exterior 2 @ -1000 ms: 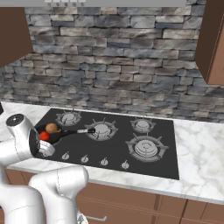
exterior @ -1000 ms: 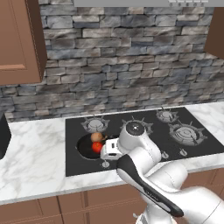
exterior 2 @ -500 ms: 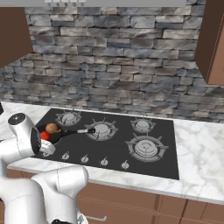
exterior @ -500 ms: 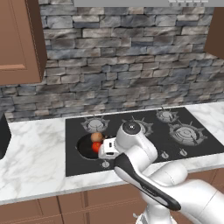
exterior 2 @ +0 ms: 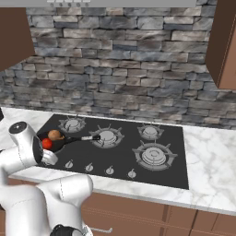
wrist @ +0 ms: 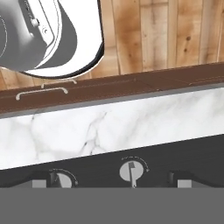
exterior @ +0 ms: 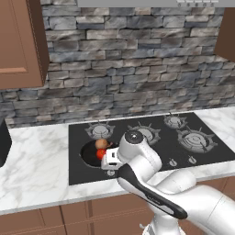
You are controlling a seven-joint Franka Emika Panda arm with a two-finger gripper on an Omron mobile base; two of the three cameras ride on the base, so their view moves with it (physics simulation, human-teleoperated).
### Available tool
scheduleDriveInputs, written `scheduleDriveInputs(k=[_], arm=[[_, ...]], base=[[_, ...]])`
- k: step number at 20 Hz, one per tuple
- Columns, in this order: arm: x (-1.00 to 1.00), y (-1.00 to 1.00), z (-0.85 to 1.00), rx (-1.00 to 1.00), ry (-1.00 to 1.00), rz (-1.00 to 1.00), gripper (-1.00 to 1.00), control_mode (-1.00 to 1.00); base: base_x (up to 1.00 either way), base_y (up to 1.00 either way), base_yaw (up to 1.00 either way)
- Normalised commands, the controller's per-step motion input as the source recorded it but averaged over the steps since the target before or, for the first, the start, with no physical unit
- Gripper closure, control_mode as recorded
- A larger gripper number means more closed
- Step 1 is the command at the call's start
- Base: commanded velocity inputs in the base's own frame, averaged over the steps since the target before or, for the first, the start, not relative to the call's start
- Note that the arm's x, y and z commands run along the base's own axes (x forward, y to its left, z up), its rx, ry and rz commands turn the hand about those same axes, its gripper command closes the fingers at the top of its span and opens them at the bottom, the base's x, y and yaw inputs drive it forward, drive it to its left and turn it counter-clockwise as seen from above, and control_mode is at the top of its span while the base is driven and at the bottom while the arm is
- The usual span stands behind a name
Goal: Place the pan on the front left burner on the stove. Then place the tomato and the onion in the pan and turn on the front left burner.
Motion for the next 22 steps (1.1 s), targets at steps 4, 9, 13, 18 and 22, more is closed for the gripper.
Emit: scheduleDriveInputs(k=[4, 9, 13, 18, 22], arm=[[0.02, 0.0, -0.16, 0.0, 0.01, 0.0, -1.0, -1.0], [0.01, 0.0, -0.03, 0.0, 0.0, 0.0, -1.0, -1.0], [0.05, 0.0, 0.0, 0.0, 0.0, 0.0, -1.0, -1.0], [0.14, 0.0, -0.02, 0.0, 0.0, 0.0, -1.0, -1.0], [0.13, 0.01, -0.08, 0.0, 0.0, 0.0, -1.0, -1.0]], base=[[0.0, 0.0, 0.0], [0.0, 0.0, 0.0], [0.0, 0.0, 0.0], [0.0, 0.0, 0.0], [0.0, 0.0, 0.0]])
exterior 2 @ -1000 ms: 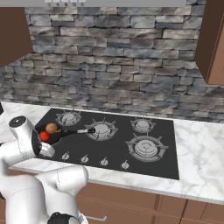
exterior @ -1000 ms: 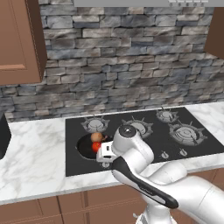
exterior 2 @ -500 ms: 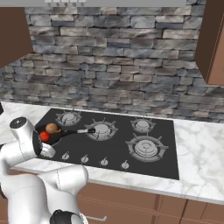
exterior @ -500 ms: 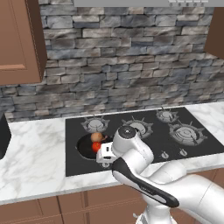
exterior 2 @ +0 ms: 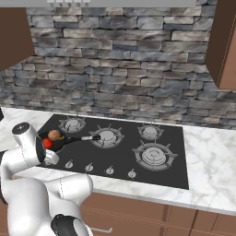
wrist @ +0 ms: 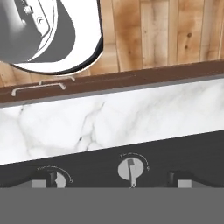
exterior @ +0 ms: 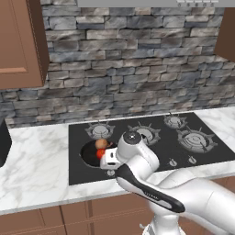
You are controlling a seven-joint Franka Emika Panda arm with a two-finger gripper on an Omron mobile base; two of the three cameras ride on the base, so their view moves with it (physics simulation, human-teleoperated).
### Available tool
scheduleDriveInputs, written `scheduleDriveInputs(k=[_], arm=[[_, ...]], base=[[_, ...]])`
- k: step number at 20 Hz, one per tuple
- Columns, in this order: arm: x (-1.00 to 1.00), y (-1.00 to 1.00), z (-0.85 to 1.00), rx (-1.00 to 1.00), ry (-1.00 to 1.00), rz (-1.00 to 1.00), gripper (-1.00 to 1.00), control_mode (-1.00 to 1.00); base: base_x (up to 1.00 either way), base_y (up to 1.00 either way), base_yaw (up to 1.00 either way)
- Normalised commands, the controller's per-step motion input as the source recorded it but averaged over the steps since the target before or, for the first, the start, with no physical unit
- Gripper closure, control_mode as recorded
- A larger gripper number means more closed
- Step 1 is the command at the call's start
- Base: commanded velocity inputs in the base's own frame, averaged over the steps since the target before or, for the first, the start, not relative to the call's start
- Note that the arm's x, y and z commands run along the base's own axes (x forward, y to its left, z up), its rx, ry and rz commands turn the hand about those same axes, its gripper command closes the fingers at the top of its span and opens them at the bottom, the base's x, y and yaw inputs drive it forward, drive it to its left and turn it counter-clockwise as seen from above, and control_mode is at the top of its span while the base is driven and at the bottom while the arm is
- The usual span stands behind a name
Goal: Place the pan on the front left burner on the stove. Then place the tomato and the onion in the pan and turn on the front left burner.
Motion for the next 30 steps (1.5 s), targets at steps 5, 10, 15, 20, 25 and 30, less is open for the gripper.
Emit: scheduleDriveInputs(k=[5, 10, 15, 20, 25, 30], arm=[[0.13, 0.04, -0.17, 0.0, 0.0, 0.0, -1.0, -1.0], [0.19, 0.03, -0.19, 0.0, 0.0, 0.0, -1.0, -1.0], [0.19, 0.03, -0.22, 0.0, 0.0, 0.0, -1.0, -1.0], [0.01, 0.02, -0.2, 0.0, 0.0, 0.0, -1.0, -1.0], [0.0, 0.01, -0.15, 0.0, 0.0, 0.0, -1.0, -1.0], [0.02, 0.0, -0.11, 0.0, 0.0, 0.0, -1.0, -1.0]], base=[[0.0, 0.0, 0.0], [0.0, 0.0, 0.0], [0.0, 0.0, 0.0], [0.0, 0.0, 0.0], [0.0, 0.0, 0.0], [0.0, 0.0, 0.0]])
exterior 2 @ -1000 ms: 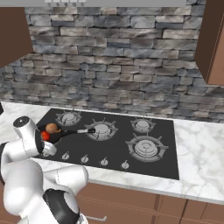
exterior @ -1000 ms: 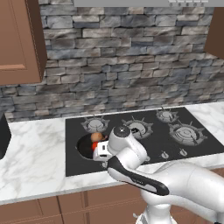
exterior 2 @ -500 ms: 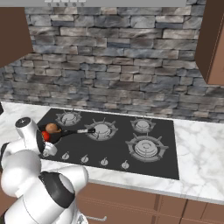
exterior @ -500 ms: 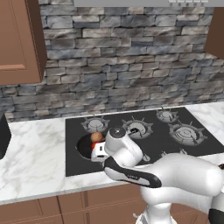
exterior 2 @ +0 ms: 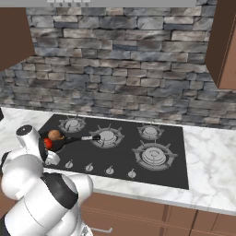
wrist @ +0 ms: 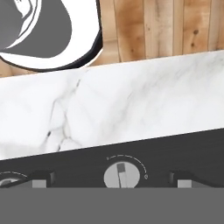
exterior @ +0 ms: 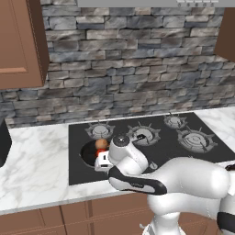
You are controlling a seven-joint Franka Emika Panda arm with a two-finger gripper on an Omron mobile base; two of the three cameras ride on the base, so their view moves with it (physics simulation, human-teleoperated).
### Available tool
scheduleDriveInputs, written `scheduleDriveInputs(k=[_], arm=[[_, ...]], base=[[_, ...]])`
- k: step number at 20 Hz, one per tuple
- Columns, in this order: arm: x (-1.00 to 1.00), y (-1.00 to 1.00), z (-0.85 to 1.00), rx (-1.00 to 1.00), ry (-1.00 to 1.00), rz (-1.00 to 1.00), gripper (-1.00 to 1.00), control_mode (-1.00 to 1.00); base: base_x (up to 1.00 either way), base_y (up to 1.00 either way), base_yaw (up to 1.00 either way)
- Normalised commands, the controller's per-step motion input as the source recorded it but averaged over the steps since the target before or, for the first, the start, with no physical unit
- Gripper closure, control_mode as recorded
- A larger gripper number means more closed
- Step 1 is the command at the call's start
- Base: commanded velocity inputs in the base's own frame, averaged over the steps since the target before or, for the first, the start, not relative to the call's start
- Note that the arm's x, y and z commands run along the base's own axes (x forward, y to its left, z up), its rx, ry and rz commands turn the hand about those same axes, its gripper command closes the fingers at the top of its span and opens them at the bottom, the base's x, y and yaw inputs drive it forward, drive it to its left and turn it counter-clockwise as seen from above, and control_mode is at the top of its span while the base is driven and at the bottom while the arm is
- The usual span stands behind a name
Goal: Place the pan on the front left burner on the stove. Then place the tomato and the onion in the pan and turn on the front left burner.
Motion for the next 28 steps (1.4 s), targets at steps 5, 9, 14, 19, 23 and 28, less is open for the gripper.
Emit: scheduleDriveInputs(k=[5, 9, 14, 19, 23, 28], arm=[[0.05, 0.0, -0.11, 0.0, 0.0, 0.0, -1.0, -1.0], [0.1, 0.0, -0.11, 0.0, 0.0, 0.0, -1.0, -1.0], [0.09, 0.0, -0.14, 0.0, 0.0, 0.0, -1.0, -1.0], [0.05, 0.0, -0.16, 0.0, 0.0, 0.0, -1.0, -1.0], [0.07, 0.0, -0.14, 0.0, 0.0, 0.0, -1.0, -1.0], [0.1, 0.0, -0.09, 0.0, 0.0, 0.0, -1.0, -1.0]], base=[[0.0, 0.0, 0.0], [0.0, 0.0, 0.0], [0.0, 0.0, 0.0], [0.0, 0.0, 0.0], [0.0, 0.0, 0.0], [0.0, 0.0, 0.0]])
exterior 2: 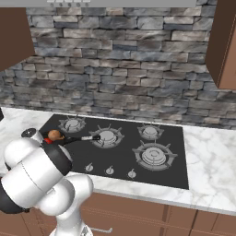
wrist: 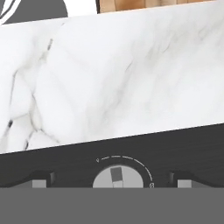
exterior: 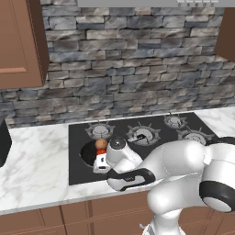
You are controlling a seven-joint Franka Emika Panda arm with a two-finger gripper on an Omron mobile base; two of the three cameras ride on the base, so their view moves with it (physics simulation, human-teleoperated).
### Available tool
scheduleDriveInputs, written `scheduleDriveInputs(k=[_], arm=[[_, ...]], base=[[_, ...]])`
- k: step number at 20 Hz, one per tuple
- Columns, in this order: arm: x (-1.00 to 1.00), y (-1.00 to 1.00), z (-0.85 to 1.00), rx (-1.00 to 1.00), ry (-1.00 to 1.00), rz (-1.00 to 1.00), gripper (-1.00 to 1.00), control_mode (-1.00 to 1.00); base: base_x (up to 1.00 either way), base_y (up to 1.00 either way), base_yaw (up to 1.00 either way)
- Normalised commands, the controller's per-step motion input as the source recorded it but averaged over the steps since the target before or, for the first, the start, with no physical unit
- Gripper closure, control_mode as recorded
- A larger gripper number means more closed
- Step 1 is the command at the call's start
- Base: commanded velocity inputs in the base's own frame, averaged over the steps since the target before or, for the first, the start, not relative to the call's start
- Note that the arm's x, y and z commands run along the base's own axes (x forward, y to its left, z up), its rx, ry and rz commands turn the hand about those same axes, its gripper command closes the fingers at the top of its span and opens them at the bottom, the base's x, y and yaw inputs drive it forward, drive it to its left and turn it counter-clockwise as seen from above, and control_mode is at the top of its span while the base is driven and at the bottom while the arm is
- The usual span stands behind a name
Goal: Place the pan on the front left burner on the stove. Then place the tomato and the onion in the pan and turn on the front left burner.
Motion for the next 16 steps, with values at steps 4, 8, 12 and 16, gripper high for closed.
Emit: scheduleDriveInputs(k=[4, 8, 12, 16], arm=[[0.09, 0.0, -0.09, 0.0, 0.0, 0.0, -1.0, -1.0], [0.06, 0.0, -0.12, 0.0, 0.0, 0.0, -1.0, -1.0], [0.04, 0.0, -0.11, 0.0, 0.0, 0.0, -1.0, -1.0], [0.0, 0.0, -0.11, 0.0, 0.0, 0.0, -1.0, -1.0]], base=[[0.0, 0.0, 0.0], [0.0, 0.0, 0.0], [0.0, 0.0, 0.0], [0.0, 0.0, 0.0]])
